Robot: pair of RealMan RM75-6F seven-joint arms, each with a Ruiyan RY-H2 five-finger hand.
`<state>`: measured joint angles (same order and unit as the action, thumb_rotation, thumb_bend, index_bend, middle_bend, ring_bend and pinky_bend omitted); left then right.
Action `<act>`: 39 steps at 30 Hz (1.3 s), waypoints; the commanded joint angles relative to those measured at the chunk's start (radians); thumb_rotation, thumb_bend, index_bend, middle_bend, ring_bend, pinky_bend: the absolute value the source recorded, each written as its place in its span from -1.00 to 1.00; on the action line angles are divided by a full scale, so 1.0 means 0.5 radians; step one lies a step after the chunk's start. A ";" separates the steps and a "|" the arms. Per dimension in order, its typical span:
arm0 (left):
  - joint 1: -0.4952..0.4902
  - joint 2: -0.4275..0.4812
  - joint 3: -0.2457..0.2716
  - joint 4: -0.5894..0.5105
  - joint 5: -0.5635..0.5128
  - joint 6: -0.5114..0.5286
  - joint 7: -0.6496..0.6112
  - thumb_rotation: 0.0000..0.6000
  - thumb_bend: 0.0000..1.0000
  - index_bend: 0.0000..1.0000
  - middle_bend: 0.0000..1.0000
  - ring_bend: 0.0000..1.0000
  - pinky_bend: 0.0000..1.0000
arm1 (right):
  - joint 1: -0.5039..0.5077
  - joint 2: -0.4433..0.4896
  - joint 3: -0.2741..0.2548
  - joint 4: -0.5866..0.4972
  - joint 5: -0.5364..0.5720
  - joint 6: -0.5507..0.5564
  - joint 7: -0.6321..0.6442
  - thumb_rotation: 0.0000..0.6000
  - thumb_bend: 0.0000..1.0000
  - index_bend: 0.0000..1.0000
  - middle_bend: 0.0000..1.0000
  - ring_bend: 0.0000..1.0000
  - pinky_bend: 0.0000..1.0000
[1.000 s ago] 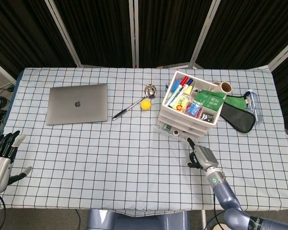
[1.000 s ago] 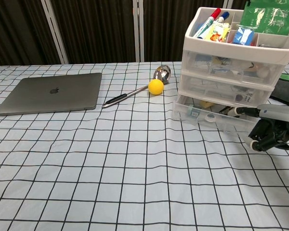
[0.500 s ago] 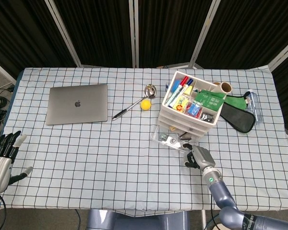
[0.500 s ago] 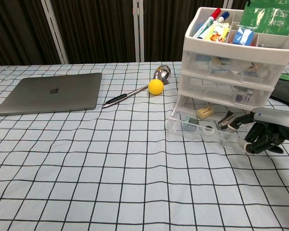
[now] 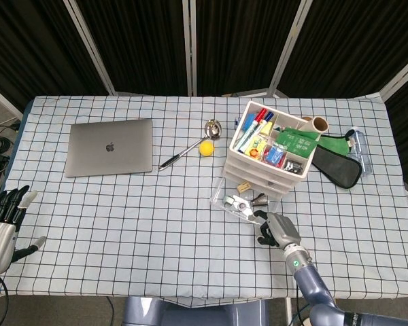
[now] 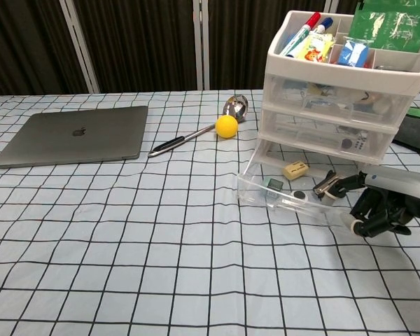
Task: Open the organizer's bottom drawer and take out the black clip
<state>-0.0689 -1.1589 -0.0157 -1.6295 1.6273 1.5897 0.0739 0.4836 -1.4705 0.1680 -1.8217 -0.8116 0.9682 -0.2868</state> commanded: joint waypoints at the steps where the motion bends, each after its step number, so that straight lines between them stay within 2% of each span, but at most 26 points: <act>1: 0.000 0.000 0.000 -0.001 0.000 0.000 0.002 1.00 -0.65 -1.00 -1.00 -1.00 -1.00 | 0.001 0.009 -0.015 -0.016 -0.009 0.003 0.005 1.00 0.08 -0.11 0.71 0.88 0.72; 25: 0.003 0.000 0.000 -0.003 0.007 0.003 0.004 1.00 -0.65 -1.00 -1.00 -1.00 -1.00 | -0.003 0.045 -0.164 -0.107 -0.127 0.033 0.079 1.00 0.08 -0.12 0.71 0.88 0.72; 29: 0.005 0.001 -0.001 -0.002 0.005 0.005 -0.001 1.00 -0.65 -1.00 -1.00 -1.00 -1.00 | -0.008 0.044 -0.171 -0.112 -0.149 0.048 0.090 1.00 0.07 -0.37 0.71 0.88 0.72; 33: 0.005 0.005 0.002 -0.001 0.008 0.002 0.001 1.00 -0.65 -1.00 -1.00 -1.00 -1.00 | -0.013 0.051 -0.175 -0.123 -0.179 0.057 0.119 1.00 -0.02 -0.66 0.71 0.88 0.72; 39: 0.007 0.011 0.001 -0.009 0.002 0.000 0.010 1.00 -0.65 -1.00 -1.00 -1.00 -1.00 | -0.032 0.049 -0.174 -0.125 -0.250 0.086 0.181 1.00 -0.31 -0.77 0.74 0.90 0.72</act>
<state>-0.0655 -1.1534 -0.0150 -1.6339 1.6285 1.5897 0.0790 0.4694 -1.4465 0.0813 -1.8839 -0.9329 1.0088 -0.1992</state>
